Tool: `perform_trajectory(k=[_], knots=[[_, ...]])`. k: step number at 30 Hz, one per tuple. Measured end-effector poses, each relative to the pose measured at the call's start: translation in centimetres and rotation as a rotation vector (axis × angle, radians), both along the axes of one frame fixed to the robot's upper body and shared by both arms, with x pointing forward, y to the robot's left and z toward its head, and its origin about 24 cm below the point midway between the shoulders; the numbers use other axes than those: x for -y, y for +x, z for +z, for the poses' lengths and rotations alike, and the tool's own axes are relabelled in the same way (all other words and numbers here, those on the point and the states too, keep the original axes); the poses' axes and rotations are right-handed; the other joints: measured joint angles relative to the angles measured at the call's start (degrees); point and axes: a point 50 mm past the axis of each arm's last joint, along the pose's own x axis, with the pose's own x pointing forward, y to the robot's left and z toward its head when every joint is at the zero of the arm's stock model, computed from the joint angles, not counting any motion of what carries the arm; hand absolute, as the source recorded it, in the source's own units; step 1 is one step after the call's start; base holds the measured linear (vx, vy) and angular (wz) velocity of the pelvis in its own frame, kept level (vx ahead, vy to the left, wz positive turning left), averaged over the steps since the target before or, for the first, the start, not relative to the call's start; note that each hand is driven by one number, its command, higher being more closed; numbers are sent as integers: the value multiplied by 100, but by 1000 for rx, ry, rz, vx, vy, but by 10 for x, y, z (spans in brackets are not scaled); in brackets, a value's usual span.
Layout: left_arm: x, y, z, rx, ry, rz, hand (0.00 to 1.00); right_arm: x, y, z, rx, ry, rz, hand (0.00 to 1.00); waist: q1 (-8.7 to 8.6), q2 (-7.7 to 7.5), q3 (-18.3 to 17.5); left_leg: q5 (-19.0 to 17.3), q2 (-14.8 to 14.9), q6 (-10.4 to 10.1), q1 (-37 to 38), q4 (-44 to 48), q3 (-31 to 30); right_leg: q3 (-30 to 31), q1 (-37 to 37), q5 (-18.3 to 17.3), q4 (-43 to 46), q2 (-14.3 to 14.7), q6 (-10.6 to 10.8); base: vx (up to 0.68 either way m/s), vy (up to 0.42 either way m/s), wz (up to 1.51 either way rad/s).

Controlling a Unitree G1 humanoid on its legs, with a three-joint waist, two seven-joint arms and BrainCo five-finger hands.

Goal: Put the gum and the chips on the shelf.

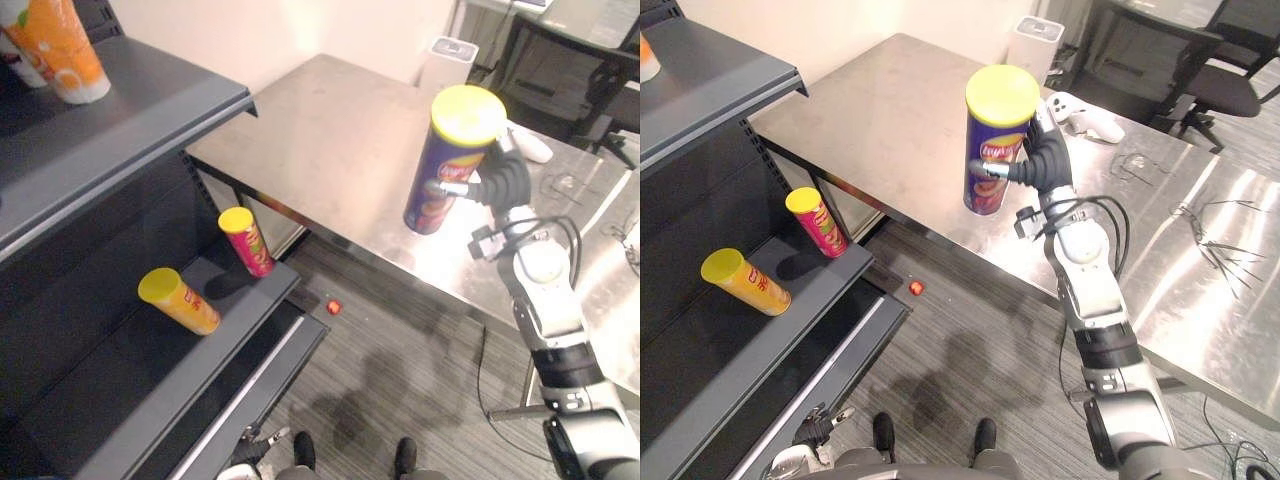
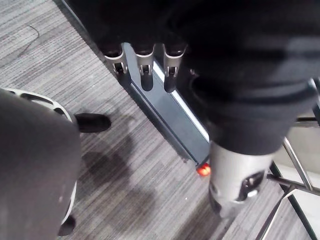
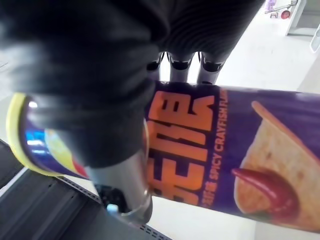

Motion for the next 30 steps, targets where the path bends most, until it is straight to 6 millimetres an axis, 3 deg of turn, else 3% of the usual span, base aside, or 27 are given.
perform_trajectory(k=[9,13,17,20,22,23,24,25,26,28,30], knots=[[-2,-16,-3,-34,-4,3,0,14,-29,-42,-111,43,-12,100,-147,-51,-358,-12,25,-59,121,-4,154,204,-10,-5,16,30,0,-31,-6,-10],[-4,-20,-4,-49,-4,12,0,13,-40,-71,-212,107,-28,100,-151,-91,-400,-66,65,-130,329,4,274,292,9,-78,256,46,-47,17,-6,-17],[-4,-21,-5,-52,-6,26,0,7,-41,-76,-231,125,-11,100,-142,-82,-391,1,92,-89,338,39,131,214,-97,-298,719,36,-91,8,-16,14],[-6,-19,-4,-41,-11,64,0,-7,-41,-77,-235,137,36,100,-99,-46,-312,32,139,-108,4,325,-429,-301,8,-397,776,29,-156,-46,-51,93],[-6,-14,-3,-30,-5,63,0,-13,-38,-72,-215,138,58,100,-41,42,-237,133,183,-227,-428,459,-1084,-902,-43,-545,952,30,-248,-134,-91,153],[-6,-10,-2,-22,9,68,0,-16,-34,-61,-172,132,70,100,46,139,-134,244,219,-416,-687,393,-1445,-1292,-222,-753,1263,29,-342,-121,-85,130],[-7,-9,-1,-17,12,68,0,-17,-32,-58,-161,130,74,100,65,164,-108,237,232,-413,-735,367,-1482,-1370,-243,-781,1317,27,-382,-187,-142,132],[-9,-12,-2,-29,24,76,0,-18,-30,-50,-128,134,74,100,142,228,-62,51,323,-573,-854,161,-1292,-1657,-292,-813,1323,42,-440,-151,-87,119],[-12,-11,-1,-35,30,83,0,-15,-29,-46,-104,146,55,100,179,96,-35,-237,364,-398,-951,113,-693,-1986,-290,-796,1150,-133,-500,-184,-93,134],[-16,-14,-2,-47,20,137,0,-4,-29,-43,-85,175,-7,100,176,67,44,52,371,272,-1173,902,224,-2480,-305,-782,1182,-499,-540,-92,-74,147],[-12,-26,-6,-69,-3,190,0,14,-30,-41,-70,194,-89,100,97,201,63,-19,623,345,-1110,1925,772,-2943,-204,-727,1209,-656,-455,-49,-44,137]])
